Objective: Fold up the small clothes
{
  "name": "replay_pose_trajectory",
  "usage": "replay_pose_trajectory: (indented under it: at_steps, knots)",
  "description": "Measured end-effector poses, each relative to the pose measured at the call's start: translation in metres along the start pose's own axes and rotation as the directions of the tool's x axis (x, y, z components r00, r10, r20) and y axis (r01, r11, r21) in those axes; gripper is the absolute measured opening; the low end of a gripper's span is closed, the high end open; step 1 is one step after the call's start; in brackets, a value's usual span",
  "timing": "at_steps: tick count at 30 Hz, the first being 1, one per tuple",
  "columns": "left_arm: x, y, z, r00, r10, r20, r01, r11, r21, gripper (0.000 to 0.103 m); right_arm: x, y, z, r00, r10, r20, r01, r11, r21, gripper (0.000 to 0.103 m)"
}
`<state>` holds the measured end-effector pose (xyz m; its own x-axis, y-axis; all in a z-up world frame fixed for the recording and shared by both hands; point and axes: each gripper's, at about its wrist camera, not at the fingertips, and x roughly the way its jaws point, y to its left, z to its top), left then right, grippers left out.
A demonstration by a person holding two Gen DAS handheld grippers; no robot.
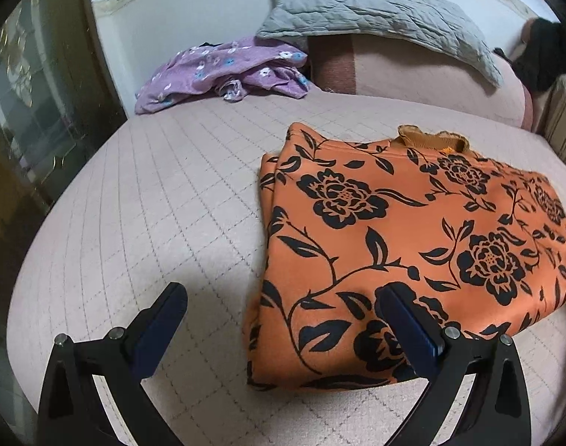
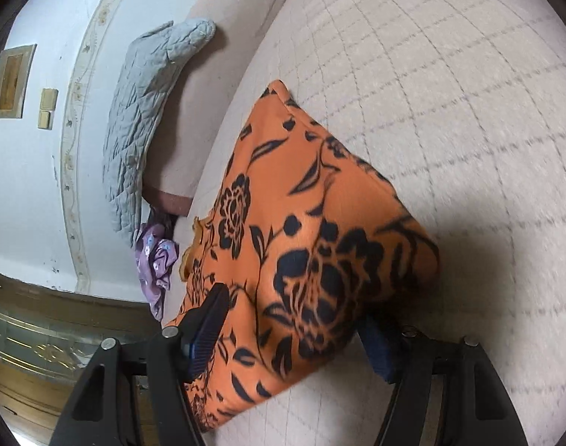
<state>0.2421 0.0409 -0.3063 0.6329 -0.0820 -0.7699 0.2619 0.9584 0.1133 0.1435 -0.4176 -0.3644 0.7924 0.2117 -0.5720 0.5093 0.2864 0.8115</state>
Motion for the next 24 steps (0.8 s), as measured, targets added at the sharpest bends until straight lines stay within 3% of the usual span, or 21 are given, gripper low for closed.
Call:
replay_pose_trajectory:
  at_steps: [5, 8, 14, 16, 19, 22, 24]
  knots:
    - [0.003, -0.002, 0.0, 1.0, 0.005, -0.01, -0.005, 1.0, 0.013, 0.103, 0.007, 0.0, 0.008, 1.0, 0.015, 0.01, -0.016, 1.0, 0.009, 0.071]
    - [0.005, -0.002, -0.002, 1.0, 0.01, -0.02, -0.01, 1.0, 0.011, 0.103, 0.012, 0.001, 0.01, 0.999, 0.033, 0.004, -0.033, 0.999, 0.019, 0.079]
    - [0.01, -0.003, -0.003, 0.999, 0.014, -0.037, -0.014, 1.0, 0.013, 0.103, 0.013, 0.01, 0.006, 1.0, -0.007, 0.02, 0.008, 1.0, -0.021, 0.081]
    - [0.011, -0.004, -0.003, 0.999, 0.015, -0.041, -0.014, 1.0, 0.014, 0.103, 0.012, 0.011, 0.006, 0.999, -0.027, 0.034, 0.028, 0.999, -0.025, 0.074]
    - [0.015, -0.004, -0.004, 0.998, 0.011, -0.061, -0.01, 1.0, 0.009, 0.103, 0.01, 0.009, 0.007, 0.997, -0.066, 0.048, 0.068, 0.997, -0.03, 0.042]
    - [0.021, 0.0, -0.003, 0.995, -0.018, -0.099, 0.016, 1.0, -0.026, 0.103, 0.008, 0.012, 0.007, 0.995, -0.076, 0.057, 0.079, 0.996, -0.041, 0.035]
    - [0.023, 0.006, -0.001, 0.992, -0.047, -0.117, 0.039, 0.997, -0.062, 0.103, 0.004, 0.027, 0.001, 0.99, -0.105, 0.097, 0.116, 0.987, -0.114, 0.031]
